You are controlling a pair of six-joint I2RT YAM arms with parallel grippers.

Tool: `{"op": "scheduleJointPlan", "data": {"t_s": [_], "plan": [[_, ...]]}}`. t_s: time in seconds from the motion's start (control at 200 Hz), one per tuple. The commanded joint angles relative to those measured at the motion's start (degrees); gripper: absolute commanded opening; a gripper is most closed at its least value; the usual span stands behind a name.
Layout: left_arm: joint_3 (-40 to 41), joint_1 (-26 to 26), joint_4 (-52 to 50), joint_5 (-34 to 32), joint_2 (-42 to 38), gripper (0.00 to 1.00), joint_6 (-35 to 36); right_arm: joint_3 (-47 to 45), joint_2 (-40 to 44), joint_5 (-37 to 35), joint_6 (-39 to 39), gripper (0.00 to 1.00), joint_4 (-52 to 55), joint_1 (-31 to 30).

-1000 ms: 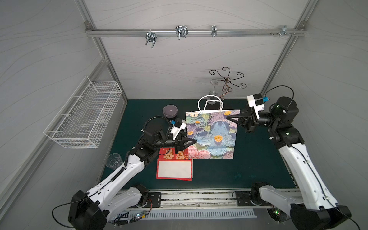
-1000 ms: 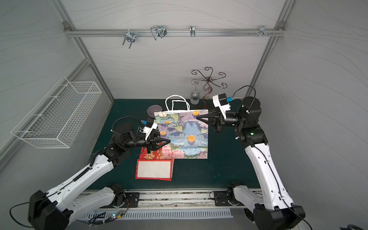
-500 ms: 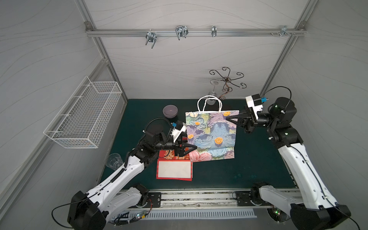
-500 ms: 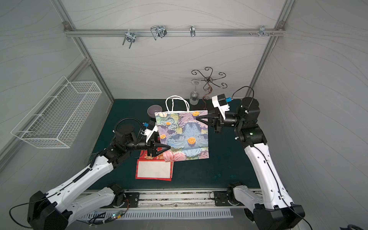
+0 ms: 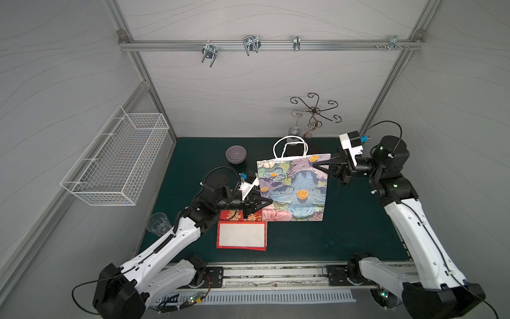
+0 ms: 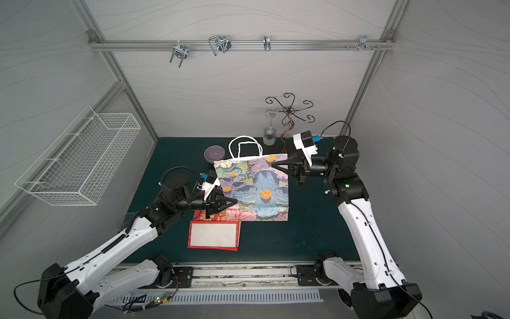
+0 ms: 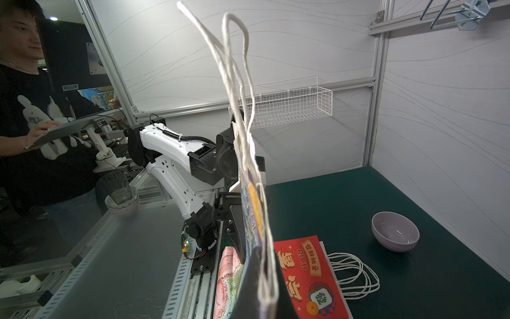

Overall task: Put away the paper bag
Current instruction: Press the paper bag.

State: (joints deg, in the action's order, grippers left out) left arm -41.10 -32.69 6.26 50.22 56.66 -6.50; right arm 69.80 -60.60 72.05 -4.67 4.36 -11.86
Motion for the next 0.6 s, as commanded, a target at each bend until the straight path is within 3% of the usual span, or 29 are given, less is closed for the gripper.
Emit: {"op": "scheduleJointPlan", "data": {"t_s": [0.0, 0.04, 0.085, 0.16, 0.255, 0.395, 0.595], "plan": [[-0.6, -0.2, 3.3, -0.6, -1.2, 0.43, 0.4, 0.1, 0.7, 0.6, 1.2, 0.0, 0.8, 0.9], [-0.6, -0.1, 4.8, -1.5, -1.5, 0.57, -0.8, 0.8, 0.7, 0.6, 3.6, 0.0, 3.9, 1.0], [-0.7, -0.1, 7.0, -2.6, -1.7, 0.65, -2.5, 1.7, 0.7, 0.9, 7.4, 0.0, 8.5, 1.0], [-1.7, 0.4, 10.0, -3.3, -1.5, 0.7, -5.2, 2.8, 0.4, 1.1, 12.8, 0.0, 15.2, 1.0], [-3.0, 1.4, 14.7, -2.4, -0.2, 0.7, -9.1, 2.0, 0.5, 1.7, 13.6, 0.0, 16.6, 1.0], [-4.1, 2.3, 22.2, 0.9, 2.4, 0.59, -14.5, 0.0, 1.0, 2.1, 11.4, 0.0, 13.9, 1.0], [-4.1, 2.3, 28.3, 2.4, 3.9, 0.21, -19.3, -0.2, 0.9, 2.0, 10.8, 0.0, 13.2, 1.0]]}}
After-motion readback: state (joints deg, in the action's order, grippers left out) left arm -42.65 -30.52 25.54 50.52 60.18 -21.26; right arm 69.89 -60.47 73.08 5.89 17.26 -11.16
